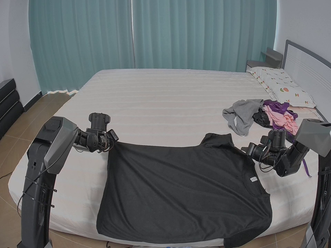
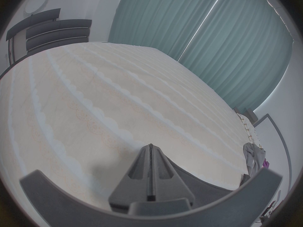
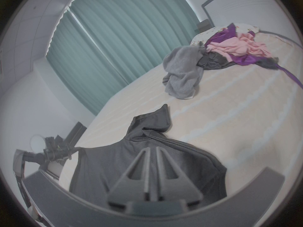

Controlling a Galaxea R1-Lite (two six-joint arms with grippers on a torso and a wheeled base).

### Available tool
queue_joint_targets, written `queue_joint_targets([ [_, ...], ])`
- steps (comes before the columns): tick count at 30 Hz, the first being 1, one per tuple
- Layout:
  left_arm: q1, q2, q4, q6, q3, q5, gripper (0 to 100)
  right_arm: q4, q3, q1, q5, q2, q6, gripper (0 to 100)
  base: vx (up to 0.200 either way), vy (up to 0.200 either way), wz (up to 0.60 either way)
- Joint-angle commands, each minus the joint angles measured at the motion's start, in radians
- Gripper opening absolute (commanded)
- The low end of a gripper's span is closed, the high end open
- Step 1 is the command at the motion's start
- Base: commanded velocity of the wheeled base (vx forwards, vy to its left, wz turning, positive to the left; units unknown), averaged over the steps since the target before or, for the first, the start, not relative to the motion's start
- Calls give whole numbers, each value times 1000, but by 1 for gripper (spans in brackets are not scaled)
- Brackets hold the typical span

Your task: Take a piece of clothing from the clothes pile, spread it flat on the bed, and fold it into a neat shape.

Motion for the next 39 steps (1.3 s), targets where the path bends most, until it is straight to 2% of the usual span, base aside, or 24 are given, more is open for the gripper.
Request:
queue_joint_targets([
  [1, -9, -9, 15, -4, 0, 19, 0, 163, -177, 47, -33, 33, -84, 0, 0, 0, 0],
  [4, -9, -9, 15, -5, 0, 21, 0, 192, -203, 47, -33, 33, -107, 0, 0, 0, 0],
  [5, -9, -9, 15, -5, 0, 21, 0, 198, -232, 47, -31, 39, -142, 100, 0, 0, 0],
  [17, -14, -9, 15, -7, 9, 22, 0, 307, -361, 82, -40, 111, -237, 100, 0, 0, 0],
  [19, -12, -9, 16, -8, 11, 22, 0, 324, -414, 88, -83, 145, -242, 100, 0, 0, 0],
  [22, -12, -9, 21, -25, 9, 22, 0, 350, -454, 87, -103, 174, -249, 100, 0, 0, 0],
  [23, -12, -12, 29, -39, 6, 22, 0, 365, -483, 85, -111, 192, -252, 0, 0, 0, 0],
  [31, -9, -12, 45, -42, 0, 21, 0, 388, -514, 84, -113, 211, -251, 0, 0, 0, 0],
  [39, -7, -3, 42, -42, -25, 21, 0, 379, -592, 41, -157, 231, -225, 0, 0, 0, 0],
])
